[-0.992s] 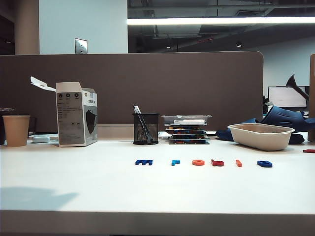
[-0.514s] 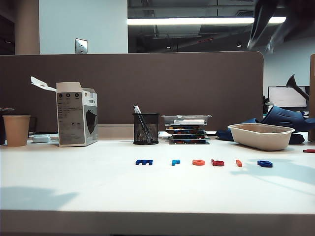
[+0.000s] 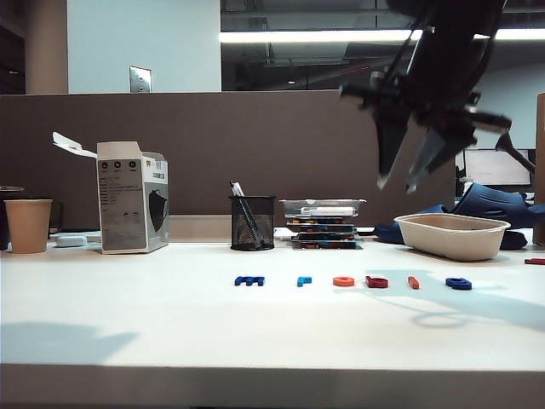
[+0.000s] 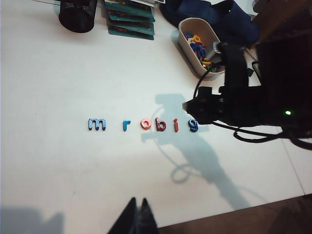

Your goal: Select the appropriate letters from the row of letter magnets placed on the table to arrange into the word "big".

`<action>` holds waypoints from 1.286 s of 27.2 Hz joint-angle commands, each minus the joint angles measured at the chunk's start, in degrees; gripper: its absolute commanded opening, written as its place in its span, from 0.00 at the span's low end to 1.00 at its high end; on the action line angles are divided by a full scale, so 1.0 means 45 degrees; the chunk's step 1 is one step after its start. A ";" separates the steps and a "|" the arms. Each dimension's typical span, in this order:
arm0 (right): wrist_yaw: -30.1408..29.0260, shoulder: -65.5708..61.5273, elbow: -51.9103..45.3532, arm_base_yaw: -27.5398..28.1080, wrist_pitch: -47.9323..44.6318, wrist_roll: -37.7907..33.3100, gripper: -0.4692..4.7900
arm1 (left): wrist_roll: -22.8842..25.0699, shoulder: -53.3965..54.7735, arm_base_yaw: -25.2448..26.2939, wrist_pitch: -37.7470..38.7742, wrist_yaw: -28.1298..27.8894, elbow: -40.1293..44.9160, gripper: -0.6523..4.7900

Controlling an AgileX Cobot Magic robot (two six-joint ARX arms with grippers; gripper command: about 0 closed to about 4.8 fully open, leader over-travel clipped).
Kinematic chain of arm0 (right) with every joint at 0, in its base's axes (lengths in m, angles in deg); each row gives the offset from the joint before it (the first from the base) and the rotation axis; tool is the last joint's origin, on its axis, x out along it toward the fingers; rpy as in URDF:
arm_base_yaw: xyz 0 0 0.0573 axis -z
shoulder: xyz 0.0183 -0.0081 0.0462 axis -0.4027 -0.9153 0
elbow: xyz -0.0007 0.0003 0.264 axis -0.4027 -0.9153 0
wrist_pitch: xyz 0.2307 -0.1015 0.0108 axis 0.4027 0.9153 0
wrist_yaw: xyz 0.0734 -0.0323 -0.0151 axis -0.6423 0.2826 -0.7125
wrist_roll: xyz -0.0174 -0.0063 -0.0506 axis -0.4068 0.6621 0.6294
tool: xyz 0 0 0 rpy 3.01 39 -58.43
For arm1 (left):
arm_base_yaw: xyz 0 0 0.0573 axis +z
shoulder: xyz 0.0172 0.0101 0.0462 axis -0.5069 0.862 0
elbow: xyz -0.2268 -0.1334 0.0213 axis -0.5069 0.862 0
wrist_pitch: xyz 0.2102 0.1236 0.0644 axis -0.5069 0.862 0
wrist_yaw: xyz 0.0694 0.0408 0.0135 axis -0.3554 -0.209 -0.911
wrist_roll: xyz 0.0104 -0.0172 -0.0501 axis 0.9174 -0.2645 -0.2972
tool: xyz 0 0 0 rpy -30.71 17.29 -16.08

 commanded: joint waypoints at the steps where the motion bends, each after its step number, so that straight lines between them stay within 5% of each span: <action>1: 0.0107 -0.0554 0.0243 -0.0068 -0.0015 -0.0175 0.38 | -0.0034 0.0005 -0.0005 -0.0126 -0.0102 -0.0024 0.11; 35: -0.0554 -0.4430 0.2356 -0.0282 0.1603 -0.0398 0.38 | -0.0034 0.0015 -0.0005 -0.0121 -0.0102 -0.0024 0.11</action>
